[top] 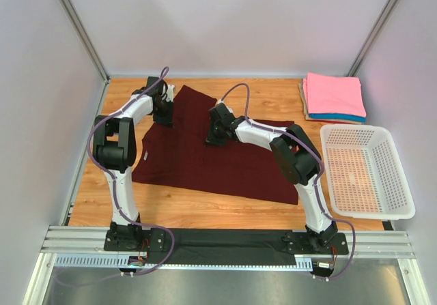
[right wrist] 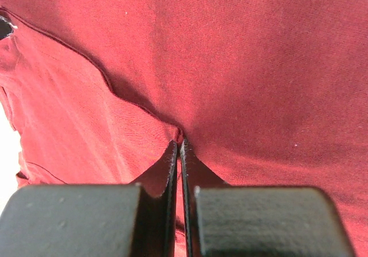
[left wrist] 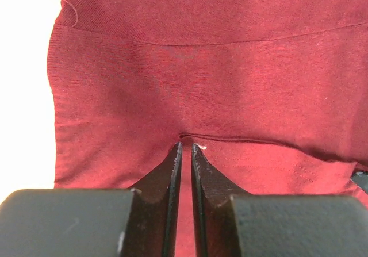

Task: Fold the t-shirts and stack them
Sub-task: Fold the tshirt

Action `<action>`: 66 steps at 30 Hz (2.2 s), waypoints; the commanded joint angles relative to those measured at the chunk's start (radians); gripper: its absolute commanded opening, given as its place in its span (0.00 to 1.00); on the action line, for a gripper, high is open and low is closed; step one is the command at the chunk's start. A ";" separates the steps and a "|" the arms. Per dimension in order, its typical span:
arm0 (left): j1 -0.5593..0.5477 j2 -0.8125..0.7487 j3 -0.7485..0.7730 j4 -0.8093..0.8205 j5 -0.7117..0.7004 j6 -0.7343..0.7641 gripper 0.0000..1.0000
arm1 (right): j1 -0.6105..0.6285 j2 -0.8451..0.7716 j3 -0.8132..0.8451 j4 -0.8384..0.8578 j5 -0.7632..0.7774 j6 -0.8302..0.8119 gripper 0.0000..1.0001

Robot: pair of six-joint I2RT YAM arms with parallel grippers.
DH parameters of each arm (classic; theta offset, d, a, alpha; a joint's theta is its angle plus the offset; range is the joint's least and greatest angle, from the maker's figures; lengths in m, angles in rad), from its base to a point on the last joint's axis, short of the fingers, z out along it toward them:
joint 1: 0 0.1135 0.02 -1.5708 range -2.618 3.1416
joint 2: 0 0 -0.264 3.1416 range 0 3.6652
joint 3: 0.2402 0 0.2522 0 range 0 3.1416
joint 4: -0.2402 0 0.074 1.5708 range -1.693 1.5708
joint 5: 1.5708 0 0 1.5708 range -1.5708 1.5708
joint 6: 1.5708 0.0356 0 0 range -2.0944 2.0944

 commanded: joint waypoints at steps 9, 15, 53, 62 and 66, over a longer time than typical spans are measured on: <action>0.004 -0.039 -0.008 0.041 -0.053 0.037 0.24 | 0.009 -0.031 0.023 0.017 0.004 -0.020 0.00; 0.004 -0.016 0.014 0.023 -0.042 0.047 0.24 | 0.009 -0.027 0.026 0.016 0.003 -0.017 0.00; -0.013 -0.114 -0.058 0.098 -0.033 -0.009 0.00 | 0.012 -0.076 -0.018 0.043 0.010 -0.032 0.00; -0.022 -0.141 -0.066 0.115 -0.053 -0.010 0.00 | 0.011 -0.100 -0.031 0.053 0.026 -0.035 0.00; -0.022 -0.130 -0.043 0.107 -0.062 -0.012 0.00 | 0.012 -0.103 -0.031 0.051 0.033 -0.038 0.00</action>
